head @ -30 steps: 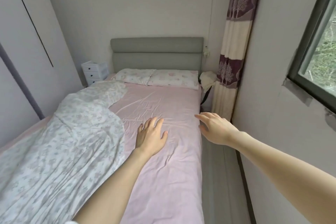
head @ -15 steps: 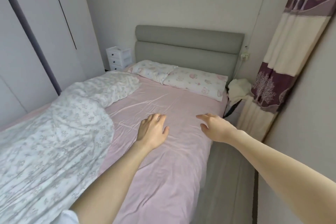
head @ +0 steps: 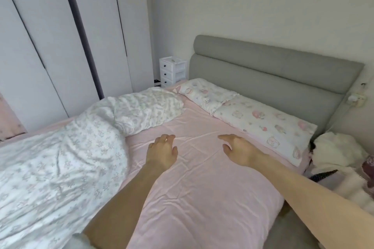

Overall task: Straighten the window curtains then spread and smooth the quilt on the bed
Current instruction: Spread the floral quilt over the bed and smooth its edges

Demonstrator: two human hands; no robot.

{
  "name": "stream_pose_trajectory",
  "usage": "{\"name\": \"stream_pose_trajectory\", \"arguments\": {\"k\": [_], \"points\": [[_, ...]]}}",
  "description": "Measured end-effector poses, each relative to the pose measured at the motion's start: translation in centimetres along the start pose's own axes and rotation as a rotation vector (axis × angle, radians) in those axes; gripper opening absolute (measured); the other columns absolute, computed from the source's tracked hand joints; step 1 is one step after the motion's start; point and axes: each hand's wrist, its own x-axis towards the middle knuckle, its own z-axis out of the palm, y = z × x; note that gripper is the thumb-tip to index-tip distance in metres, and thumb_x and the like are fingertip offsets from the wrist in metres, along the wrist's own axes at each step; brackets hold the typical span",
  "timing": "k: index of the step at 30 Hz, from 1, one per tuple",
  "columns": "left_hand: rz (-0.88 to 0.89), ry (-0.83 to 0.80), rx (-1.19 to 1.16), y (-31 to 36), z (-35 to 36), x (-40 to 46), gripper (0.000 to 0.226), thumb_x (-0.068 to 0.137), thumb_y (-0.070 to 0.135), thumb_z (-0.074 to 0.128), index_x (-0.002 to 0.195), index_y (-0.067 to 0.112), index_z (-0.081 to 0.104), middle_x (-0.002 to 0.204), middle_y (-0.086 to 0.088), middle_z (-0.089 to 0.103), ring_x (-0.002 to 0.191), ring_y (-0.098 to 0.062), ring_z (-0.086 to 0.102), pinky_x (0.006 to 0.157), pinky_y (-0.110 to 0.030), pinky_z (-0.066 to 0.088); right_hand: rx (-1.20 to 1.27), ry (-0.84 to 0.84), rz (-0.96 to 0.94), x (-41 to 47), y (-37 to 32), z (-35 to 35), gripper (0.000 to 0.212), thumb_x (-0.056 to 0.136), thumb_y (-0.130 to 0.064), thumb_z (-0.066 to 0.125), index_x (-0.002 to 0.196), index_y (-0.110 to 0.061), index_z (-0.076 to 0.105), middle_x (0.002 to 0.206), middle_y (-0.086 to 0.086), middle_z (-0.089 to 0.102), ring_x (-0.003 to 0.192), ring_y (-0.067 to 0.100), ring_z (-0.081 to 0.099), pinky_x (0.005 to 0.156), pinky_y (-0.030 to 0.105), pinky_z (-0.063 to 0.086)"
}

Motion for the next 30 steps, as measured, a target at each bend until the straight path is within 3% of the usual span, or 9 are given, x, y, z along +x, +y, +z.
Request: {"name": "stream_pose_trajectory", "arguments": {"k": [7, 15, 21, 25, 30], "points": [[-0.115, 0.007, -0.010, 0.8, 2.1, 8.5, 0.047, 0.095, 0.030, 0.041, 0.140, 0.019, 0.037, 0.141, -0.003, 0.044, 0.126, -0.024, 0.043, 0.099, -0.039, 0.039, 0.079, -0.101, -0.100, 11.9, 4.1, -0.6, 0.046, 0.096, -0.020, 0.034, 0.142, -0.023, 0.034, 0.147, 0.003, 0.038, 0.129, 0.022, 0.042, 0.105, 0.033, 0.037], [-0.402, -0.041, -0.027, 2.7, 9.0, 19.6, 0.048, 0.095, 0.028, 0.042, 0.141, 0.018, 0.035, 0.141, -0.005, 0.042, 0.127, -0.026, 0.041, 0.098, -0.040, 0.040, 0.188, -0.252, -0.282, 27.4, 10.7, 0.6, 0.045, 0.096, -0.016, 0.032, 0.141, -0.018, 0.036, 0.146, 0.004, 0.040, 0.134, 0.020, 0.038, 0.109, 0.035, 0.033], [-0.639, -0.093, -0.190, 6.3, 15.5, 29.6, 0.049, 0.095, 0.026, 0.043, 0.142, 0.017, 0.033, 0.141, -0.008, 0.040, 0.127, -0.028, 0.039, 0.099, -0.042, 0.038, 0.156, -0.343, -0.282, 38.4, 19.5, 2.2, 0.043, 0.096, -0.017, 0.033, 0.138, -0.019, 0.040, 0.138, 0.004, 0.048, 0.127, 0.021, 0.045, 0.105, 0.034, 0.037], [-0.810, 0.024, -0.429, 6.1, 20.2, 34.1, 0.048, 0.094, 0.021, 0.046, 0.141, 0.012, 0.036, 0.141, -0.013, 0.041, 0.125, -0.031, 0.045, 0.102, -0.039, 0.038, 0.130, -0.330, -0.236, 44.9, 23.4, 5.3, 0.042, 0.095, -0.016, 0.032, 0.136, -0.017, 0.043, 0.134, 0.005, 0.052, 0.124, 0.023, 0.048, 0.103, 0.034, 0.039], [-0.937, -0.020, -0.477, 2.9, 29.9, 38.3, 0.049, 0.094, 0.021, 0.047, 0.141, 0.012, 0.036, 0.142, -0.016, 0.038, 0.125, -0.034, 0.044, 0.105, -0.042, 0.036, 0.057, -0.370, -0.266, 52.6, 26.6, 13.1, 0.043, 0.095, -0.014, 0.032, 0.136, -0.017, 0.042, 0.130, 0.008, 0.054, 0.119, 0.025, 0.049, 0.098, 0.036, 0.042]]}}
